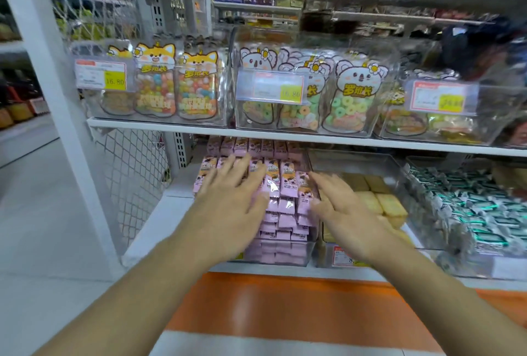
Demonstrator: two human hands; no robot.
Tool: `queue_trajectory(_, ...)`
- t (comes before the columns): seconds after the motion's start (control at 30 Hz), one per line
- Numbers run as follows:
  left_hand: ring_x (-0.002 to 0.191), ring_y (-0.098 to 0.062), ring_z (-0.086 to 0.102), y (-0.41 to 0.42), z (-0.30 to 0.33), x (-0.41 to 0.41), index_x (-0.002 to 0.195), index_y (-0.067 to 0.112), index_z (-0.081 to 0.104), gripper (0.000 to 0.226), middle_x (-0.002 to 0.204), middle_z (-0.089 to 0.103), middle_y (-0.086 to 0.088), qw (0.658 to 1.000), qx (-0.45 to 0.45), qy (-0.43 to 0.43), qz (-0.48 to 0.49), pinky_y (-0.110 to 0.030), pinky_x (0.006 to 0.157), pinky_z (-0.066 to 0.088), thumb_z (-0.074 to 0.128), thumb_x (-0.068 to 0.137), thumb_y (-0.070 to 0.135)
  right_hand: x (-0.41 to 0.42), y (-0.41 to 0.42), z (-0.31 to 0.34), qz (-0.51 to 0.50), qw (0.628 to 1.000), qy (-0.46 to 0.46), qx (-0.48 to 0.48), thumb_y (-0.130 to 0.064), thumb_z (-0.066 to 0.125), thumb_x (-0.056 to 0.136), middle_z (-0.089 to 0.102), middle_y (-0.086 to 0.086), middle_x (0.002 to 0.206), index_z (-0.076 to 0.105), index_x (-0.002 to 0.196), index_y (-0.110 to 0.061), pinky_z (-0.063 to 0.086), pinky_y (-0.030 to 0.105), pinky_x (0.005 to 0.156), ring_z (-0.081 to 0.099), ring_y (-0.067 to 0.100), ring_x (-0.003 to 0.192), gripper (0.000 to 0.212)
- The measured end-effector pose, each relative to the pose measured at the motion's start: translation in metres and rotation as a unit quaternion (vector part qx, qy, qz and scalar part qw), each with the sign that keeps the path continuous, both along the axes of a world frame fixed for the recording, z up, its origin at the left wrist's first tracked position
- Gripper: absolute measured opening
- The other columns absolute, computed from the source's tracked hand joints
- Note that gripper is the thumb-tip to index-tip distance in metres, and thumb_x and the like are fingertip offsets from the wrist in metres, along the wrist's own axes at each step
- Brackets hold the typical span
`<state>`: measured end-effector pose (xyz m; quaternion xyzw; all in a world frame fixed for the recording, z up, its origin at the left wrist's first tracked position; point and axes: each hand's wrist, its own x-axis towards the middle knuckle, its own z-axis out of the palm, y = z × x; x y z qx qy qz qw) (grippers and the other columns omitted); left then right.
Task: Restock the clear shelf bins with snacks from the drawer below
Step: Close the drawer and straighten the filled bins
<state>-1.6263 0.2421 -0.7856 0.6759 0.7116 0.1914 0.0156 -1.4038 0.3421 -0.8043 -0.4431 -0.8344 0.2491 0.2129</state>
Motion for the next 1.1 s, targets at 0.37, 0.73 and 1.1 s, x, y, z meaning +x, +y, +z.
queue_trajectory(0.37, 0.155, -0.004, -0.022, -0.021, -0.024, 0.021, 0.164, 0.039, 0.015, 0.056, 0.172, -0.006, 0.016, 0.999, 0.045, -0.019, 0.002, -0.034, 0.127, -0.013, 0.029, 0.110, 0.045, 0.013, -0.020, -0.015, -0.010, 0.999, -0.024, 0.018, -0.034, 0.059, 0.102, 0.040, -0.008, 0.155, 0.031, 0.161, -0.040, 0.017, 0.028, 0.119, 0.016, 0.010, 0.148, 0.065)
queue_trajectory(0.73, 0.156, -0.006, -0.019, -0.020, -0.023, 0.022, 0.163, 0.040, 0.016, 0.056, 0.173, -0.002, 0.014, 0.998, 0.054, -0.025, -0.005, -0.031, 0.126, -0.014, 0.031, 0.109, 0.044, 0.013, -0.023, -0.010, -0.006, 0.999, -0.031, -0.003, -0.039, 0.057, 0.103, 0.048, -0.021, 0.129, 0.027, 0.162, -0.043, 0.024, 0.031, 0.116, 0.017, 0.005, 0.145, 0.067)
queue_trajectory(1.1, 0.156, -0.007, -0.019, -0.019, -0.024, 0.020, 0.163, 0.041, 0.012, 0.057, 0.173, -0.004, 0.015, 0.999, 0.040, -0.016, -0.005, -0.036, 0.128, -0.011, 0.029, 0.109, 0.046, 0.011, -0.022, -0.015, 0.003, 0.999, -0.020, -0.044, -0.046, 0.062, 0.097, 0.042, -0.004, 0.153, 0.018, 0.160, -0.053, 0.031, 0.038, 0.120, 0.020, 0.010, 0.150, 0.077)
